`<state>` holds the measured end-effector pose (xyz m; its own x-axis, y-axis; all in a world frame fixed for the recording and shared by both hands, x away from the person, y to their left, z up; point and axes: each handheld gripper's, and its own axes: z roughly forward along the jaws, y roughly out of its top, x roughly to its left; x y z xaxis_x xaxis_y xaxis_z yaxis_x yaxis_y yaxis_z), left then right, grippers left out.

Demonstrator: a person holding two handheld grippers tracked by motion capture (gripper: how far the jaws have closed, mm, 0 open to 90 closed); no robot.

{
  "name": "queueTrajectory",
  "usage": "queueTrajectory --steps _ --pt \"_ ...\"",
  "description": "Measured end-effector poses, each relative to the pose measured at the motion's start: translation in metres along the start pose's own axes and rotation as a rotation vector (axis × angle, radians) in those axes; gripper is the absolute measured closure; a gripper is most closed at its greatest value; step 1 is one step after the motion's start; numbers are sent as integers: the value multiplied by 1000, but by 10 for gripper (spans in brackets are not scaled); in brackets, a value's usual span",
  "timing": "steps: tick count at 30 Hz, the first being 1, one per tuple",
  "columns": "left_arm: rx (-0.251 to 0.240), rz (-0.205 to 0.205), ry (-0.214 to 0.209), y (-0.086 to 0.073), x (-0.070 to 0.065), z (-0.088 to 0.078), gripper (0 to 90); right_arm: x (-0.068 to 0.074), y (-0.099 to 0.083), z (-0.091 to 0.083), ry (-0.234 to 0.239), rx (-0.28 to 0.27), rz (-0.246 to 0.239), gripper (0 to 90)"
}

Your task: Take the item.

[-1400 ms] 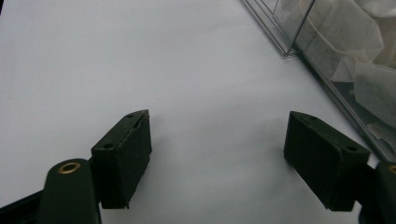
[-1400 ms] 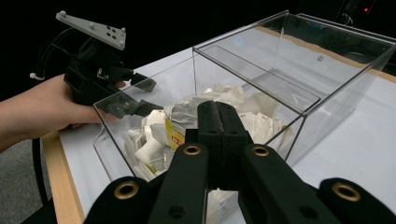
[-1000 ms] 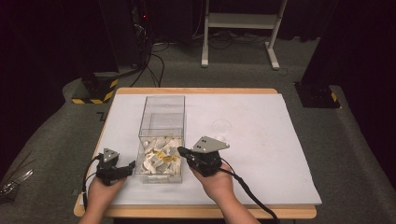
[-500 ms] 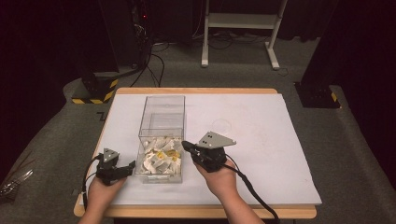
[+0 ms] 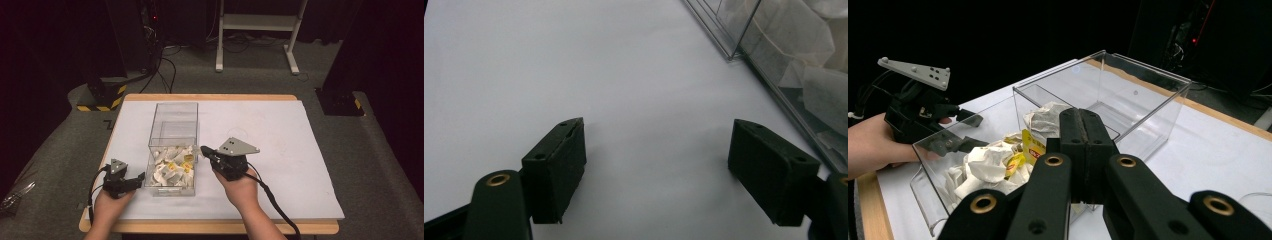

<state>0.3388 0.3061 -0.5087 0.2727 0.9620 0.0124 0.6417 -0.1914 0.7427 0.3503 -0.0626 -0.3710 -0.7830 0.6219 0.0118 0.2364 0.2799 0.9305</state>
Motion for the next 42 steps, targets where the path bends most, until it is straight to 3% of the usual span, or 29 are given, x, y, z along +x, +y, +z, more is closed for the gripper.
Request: queueTrajectory --steps 29,42 --pt "-1 0 1 0 0 0 234 -29 -5 -11 -93 -19 14 900" --pt "0 1 2 0 0 0 234 -51 -9 -17 -151 -15 36 900"
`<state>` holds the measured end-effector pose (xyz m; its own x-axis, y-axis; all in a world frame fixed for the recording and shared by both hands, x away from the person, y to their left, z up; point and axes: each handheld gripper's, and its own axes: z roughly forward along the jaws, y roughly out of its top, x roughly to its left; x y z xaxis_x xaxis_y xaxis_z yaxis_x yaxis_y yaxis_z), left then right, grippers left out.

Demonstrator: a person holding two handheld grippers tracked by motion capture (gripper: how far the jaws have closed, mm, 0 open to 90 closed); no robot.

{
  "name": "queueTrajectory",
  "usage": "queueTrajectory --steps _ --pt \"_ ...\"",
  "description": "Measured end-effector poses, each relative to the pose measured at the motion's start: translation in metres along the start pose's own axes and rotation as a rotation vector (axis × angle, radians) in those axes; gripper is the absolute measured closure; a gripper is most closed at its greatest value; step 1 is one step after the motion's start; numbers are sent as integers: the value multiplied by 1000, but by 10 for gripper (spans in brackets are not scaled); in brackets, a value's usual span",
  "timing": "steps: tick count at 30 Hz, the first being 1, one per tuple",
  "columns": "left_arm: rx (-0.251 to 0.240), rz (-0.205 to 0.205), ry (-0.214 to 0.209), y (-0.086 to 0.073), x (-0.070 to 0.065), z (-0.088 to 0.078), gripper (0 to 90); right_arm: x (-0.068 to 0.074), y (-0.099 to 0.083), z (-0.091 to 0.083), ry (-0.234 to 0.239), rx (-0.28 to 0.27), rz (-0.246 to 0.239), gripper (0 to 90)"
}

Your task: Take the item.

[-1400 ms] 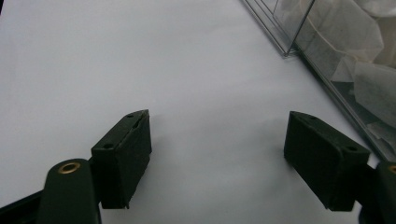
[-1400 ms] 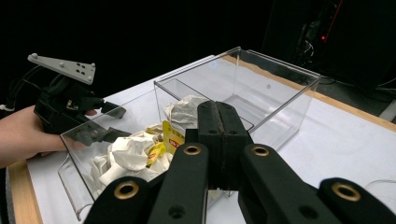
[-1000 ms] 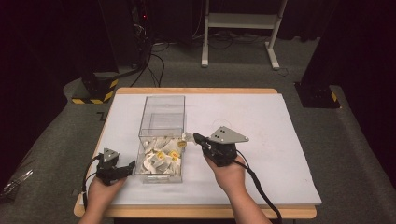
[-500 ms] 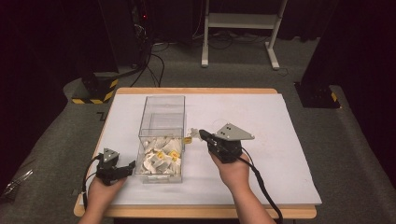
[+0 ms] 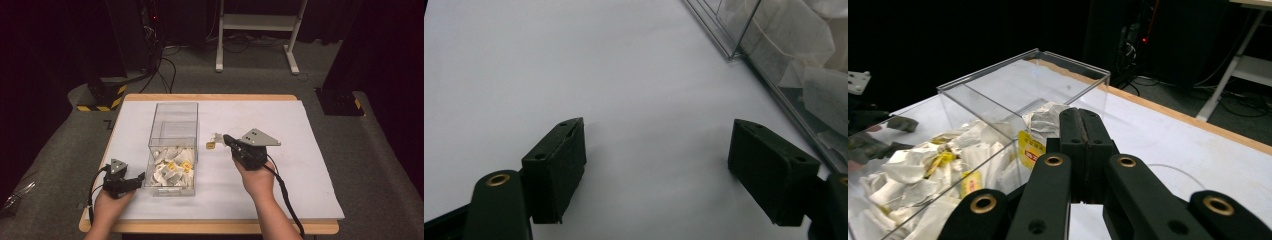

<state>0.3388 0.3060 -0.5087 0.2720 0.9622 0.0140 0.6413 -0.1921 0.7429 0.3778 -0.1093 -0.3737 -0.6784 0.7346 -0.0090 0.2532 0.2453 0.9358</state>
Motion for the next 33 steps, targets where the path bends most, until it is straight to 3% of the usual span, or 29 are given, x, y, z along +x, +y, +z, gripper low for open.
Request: queueTrajectory --steps 33 --pt "0 0 -1 0 0 0 235 -53 -16 -1 -134 27 62 900"
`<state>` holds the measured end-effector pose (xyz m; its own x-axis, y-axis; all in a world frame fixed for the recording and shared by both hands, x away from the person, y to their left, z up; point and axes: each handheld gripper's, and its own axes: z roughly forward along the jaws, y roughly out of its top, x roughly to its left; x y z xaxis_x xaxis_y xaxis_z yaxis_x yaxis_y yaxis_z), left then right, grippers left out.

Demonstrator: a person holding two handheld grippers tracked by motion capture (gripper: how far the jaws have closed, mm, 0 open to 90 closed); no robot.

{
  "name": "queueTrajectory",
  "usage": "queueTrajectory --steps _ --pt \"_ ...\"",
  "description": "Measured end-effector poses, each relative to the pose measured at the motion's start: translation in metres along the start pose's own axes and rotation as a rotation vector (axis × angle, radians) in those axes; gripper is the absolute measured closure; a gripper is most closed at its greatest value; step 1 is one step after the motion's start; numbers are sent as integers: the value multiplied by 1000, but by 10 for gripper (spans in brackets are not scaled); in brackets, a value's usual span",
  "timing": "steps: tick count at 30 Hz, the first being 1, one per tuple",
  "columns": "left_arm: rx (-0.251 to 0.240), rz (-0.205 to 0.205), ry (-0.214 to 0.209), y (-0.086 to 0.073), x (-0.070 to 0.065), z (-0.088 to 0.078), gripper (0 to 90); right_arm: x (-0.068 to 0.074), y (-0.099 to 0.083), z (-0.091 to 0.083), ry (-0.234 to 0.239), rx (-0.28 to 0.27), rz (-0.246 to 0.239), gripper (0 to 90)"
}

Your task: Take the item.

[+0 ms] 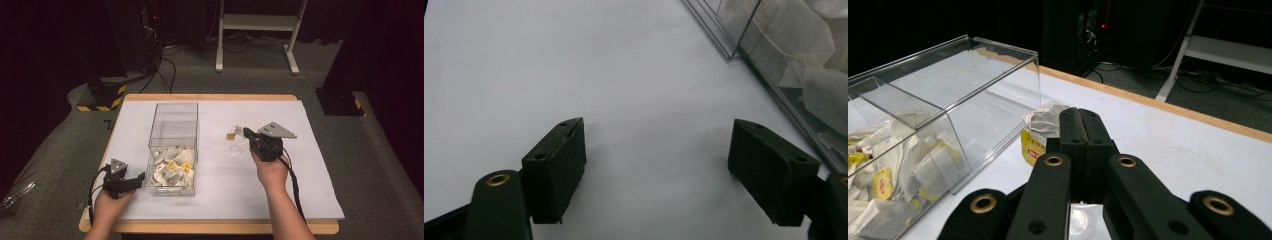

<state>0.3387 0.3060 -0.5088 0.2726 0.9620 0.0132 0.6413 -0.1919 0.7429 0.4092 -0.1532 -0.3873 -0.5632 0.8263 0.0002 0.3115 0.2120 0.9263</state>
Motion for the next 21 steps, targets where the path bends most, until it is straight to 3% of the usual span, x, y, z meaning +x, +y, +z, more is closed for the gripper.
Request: queueTrajectory --steps 11,21 --pt "0 0 0 0 0 0 235 -11 0 0 -37 7 4 900" --pt "0 0 0 0 0 0 235 -15 -6 10 -59 47 -4 900"
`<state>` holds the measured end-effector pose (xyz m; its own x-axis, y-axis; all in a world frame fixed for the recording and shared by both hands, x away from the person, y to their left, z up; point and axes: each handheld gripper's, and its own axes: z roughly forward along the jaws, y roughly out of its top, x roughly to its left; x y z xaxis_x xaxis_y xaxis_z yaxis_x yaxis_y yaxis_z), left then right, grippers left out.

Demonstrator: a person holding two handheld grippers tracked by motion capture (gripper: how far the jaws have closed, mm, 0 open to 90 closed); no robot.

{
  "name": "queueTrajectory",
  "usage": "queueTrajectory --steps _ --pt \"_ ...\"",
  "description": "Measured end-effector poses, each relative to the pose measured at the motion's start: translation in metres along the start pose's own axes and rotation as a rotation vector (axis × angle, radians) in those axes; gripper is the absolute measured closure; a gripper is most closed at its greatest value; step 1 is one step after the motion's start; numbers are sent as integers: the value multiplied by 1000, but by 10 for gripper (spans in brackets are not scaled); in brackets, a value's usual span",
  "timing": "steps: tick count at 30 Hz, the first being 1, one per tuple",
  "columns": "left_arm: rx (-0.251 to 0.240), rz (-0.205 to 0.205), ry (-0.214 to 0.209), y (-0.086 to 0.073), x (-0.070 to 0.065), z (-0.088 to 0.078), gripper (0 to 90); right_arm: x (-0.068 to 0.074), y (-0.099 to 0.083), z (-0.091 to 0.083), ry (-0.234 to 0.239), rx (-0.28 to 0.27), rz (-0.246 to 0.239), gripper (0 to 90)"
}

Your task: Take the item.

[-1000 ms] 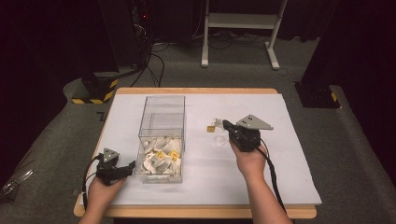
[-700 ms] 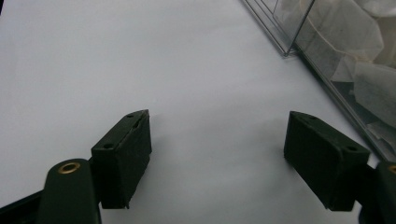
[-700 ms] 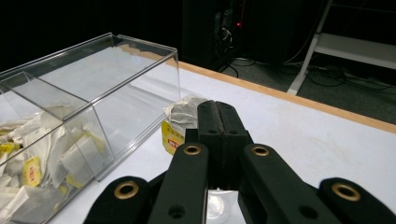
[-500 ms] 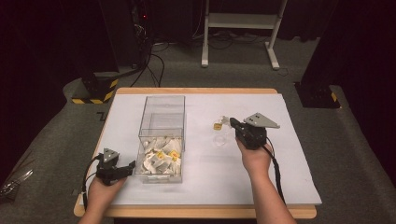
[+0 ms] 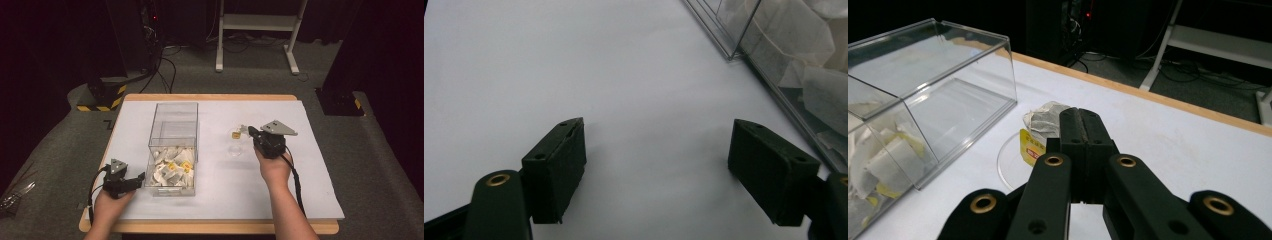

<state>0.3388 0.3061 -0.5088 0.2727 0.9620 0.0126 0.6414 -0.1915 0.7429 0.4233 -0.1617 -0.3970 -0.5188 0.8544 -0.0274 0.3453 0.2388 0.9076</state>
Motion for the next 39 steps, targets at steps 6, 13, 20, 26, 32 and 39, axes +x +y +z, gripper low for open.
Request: queueTrajectory --steps 6,13,20,26,32,39 --pt "0 -1 0 0 0 0 235 0 -5 7 -3 23 3 900" --pt "0 0 0 0 0 0 235 1 -7 11 -4 40 3 900" --pt "0 0 0 0 0 0 235 2 -9 16 -1 50 1 900" --pt "0 0 0 0 0 0 235 4 -10 20 11 56 9 890" --pt "0 -1 0 0 0 0 234 4 -9 19 16 56 14 863" --pt "0 0 0 0 0 0 234 6 -9 15 19 54 5 851"
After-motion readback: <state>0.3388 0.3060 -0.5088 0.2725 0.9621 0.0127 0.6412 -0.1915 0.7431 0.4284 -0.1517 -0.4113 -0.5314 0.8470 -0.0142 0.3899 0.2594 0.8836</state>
